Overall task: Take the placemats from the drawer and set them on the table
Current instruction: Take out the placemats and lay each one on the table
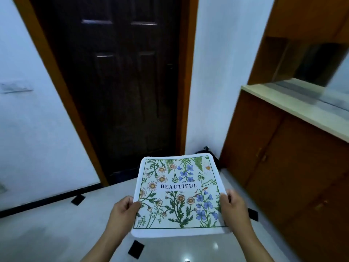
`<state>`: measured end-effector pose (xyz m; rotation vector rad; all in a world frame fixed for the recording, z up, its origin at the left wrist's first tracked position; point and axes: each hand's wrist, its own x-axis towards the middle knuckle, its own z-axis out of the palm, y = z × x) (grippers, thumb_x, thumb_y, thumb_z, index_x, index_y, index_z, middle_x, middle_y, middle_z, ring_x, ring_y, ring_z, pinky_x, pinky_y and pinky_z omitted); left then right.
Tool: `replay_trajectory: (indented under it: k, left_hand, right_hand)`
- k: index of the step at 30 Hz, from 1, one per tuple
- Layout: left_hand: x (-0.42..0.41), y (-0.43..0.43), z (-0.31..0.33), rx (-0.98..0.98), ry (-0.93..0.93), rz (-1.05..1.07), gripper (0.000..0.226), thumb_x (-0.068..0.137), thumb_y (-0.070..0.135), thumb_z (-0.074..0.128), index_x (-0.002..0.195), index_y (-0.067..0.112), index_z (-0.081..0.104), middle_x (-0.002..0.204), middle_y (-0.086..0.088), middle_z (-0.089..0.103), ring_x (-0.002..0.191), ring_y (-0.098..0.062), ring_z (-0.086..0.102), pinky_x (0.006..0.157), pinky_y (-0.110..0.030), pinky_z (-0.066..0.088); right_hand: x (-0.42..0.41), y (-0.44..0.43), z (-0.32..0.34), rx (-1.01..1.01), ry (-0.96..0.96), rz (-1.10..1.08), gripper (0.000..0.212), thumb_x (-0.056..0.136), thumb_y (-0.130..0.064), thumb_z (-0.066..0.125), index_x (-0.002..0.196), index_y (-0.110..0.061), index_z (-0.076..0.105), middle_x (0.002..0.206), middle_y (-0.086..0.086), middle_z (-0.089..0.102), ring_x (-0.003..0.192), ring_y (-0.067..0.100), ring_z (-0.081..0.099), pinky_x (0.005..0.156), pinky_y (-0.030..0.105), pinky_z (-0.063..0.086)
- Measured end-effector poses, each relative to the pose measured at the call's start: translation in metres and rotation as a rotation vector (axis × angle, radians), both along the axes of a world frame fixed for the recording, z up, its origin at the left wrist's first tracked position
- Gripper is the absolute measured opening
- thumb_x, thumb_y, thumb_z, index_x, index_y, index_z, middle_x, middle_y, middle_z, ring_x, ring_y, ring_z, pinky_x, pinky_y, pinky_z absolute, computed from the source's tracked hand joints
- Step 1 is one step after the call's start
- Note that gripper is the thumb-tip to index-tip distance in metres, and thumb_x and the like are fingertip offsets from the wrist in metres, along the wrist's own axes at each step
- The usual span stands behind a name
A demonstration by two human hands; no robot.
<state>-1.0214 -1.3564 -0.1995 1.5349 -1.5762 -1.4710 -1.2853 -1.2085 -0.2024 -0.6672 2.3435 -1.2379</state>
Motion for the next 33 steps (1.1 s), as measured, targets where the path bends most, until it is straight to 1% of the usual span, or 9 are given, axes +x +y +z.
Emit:
replay_trajectory:
  k: [4, 7, 11, 14, 16, 22, 27, 29, 33]
  left_hand:
    - [0.004, -0.066, 0.004, 0.012, 0.008, 0.192, 0.019, 0.093, 0.012, 0.055, 0.077, 0.002, 0.053, 0.072, -0.014, 0.075, 0.066, -0.029, 0.073, 0.052, -0.030, 0.052]
    - [0.022, -0.106, 0.012, -0.007, -0.029, 0.380, 0.020, 0.092, 0.012, 0.055, 0.082, -0.005, 0.055, 0.067, -0.011, 0.073, 0.058, -0.022, 0.071, 0.050, -0.030, 0.051]
    - [0.064, -0.141, 0.019, -0.006, 0.012, 0.631, 0.020, 0.095, 0.012, 0.054, 0.091, -0.008, 0.056, 0.077, -0.018, 0.074, 0.067, -0.029, 0.073, 0.066, -0.047, 0.061]
    - [0.099, -0.156, 0.020, -0.010, 0.019, 0.802, 0.017, 0.096, 0.010, 0.053, 0.082, 0.001, 0.057, 0.073, -0.013, 0.076, 0.066, -0.027, 0.074, 0.055, -0.034, 0.060]
    - [0.124, -0.171, 0.020, -0.025, 0.010, 0.922, 0.020, 0.095, 0.009, 0.054, 0.075, 0.007, 0.056, 0.070, -0.010, 0.075, 0.062, -0.025, 0.073, 0.049, -0.027, 0.057]
    - [0.200, -0.249, 0.008, -0.052, -0.008, 1.062, 0.020, 0.094, 0.013, 0.056, 0.076, 0.006, 0.056, 0.071, -0.011, 0.076, 0.064, -0.025, 0.074, 0.059, -0.036, 0.060]
    - [0.257, -0.341, 0.010, -0.049, -0.011, 1.043, 0.020, 0.092, 0.012, 0.057, 0.075, 0.002, 0.056, 0.067, -0.009, 0.074, 0.061, -0.023, 0.072, 0.056, -0.035, 0.057]
    - [0.280, -0.376, 0.014, -0.055, -0.012, 1.026, 0.019, 0.093, 0.013, 0.056, 0.078, 0.002, 0.056, 0.070, -0.010, 0.075, 0.063, -0.024, 0.073, 0.059, -0.037, 0.057]
    - [0.323, -0.430, 0.020, -0.045, 0.012, 1.066, 0.018, 0.095, 0.013, 0.054, 0.083, -0.001, 0.055, 0.073, -0.011, 0.076, 0.063, -0.024, 0.073, 0.054, -0.033, 0.057]
  right_hand:
    - [-0.020, -0.127, -0.003, -0.005, -0.010, 0.214, 0.025, 0.093, -0.019, 0.046, 0.069, -0.013, 0.043, 0.067, 0.008, 0.058, 0.060, 0.021, 0.052, 0.054, 0.032, 0.037]
    - [-0.014, -0.223, 0.004, -0.012, -0.005, 0.420, 0.022, 0.095, -0.018, 0.046, 0.073, -0.014, 0.049, 0.072, 0.005, 0.062, 0.065, 0.020, 0.058, 0.057, 0.032, 0.042]
    - [0.030, -0.340, 0.019, -0.041, -0.001, 0.712, 0.022, 0.096, -0.015, 0.047, 0.075, -0.012, 0.051, 0.071, 0.002, 0.062, 0.063, 0.014, 0.059, 0.052, 0.029, 0.041]
    - [0.077, -0.405, 0.023, -0.039, 0.012, 0.886, 0.021, 0.096, -0.018, 0.047, 0.077, -0.013, 0.053, 0.073, 0.000, 0.065, 0.062, 0.011, 0.062, 0.048, 0.027, 0.039]
    - [0.114, -0.446, 0.020, -0.049, 0.013, 0.980, 0.020, 0.096, -0.020, 0.047, 0.078, -0.014, 0.054, 0.074, -0.001, 0.066, 0.063, 0.013, 0.064, 0.050, 0.030, 0.046]
    - [0.210, -0.554, 0.009, -0.039, 0.008, 1.082, 0.021, 0.095, -0.025, 0.046, 0.077, -0.019, 0.055, 0.073, 0.000, 0.068, 0.063, 0.015, 0.068, 0.056, 0.039, 0.056]
    - [0.266, -0.644, 0.016, -0.025, 0.051, 1.059, 0.021, 0.097, -0.022, 0.047, 0.078, -0.016, 0.054, 0.072, -0.001, 0.066, 0.062, 0.013, 0.065, 0.048, 0.027, 0.043]
    - [0.290, -0.680, 0.017, -0.019, 0.048, 1.053, 0.021, 0.097, -0.021, 0.048, 0.078, -0.015, 0.055, 0.072, 0.000, 0.066, 0.063, 0.014, 0.064, 0.049, 0.028, 0.043]
    - [0.340, -0.747, 0.015, 0.000, 0.042, 1.085, 0.021, 0.095, -0.022, 0.049, 0.079, -0.009, 0.055, 0.073, 0.005, 0.064, 0.064, 0.018, 0.063, 0.054, 0.034, 0.047]
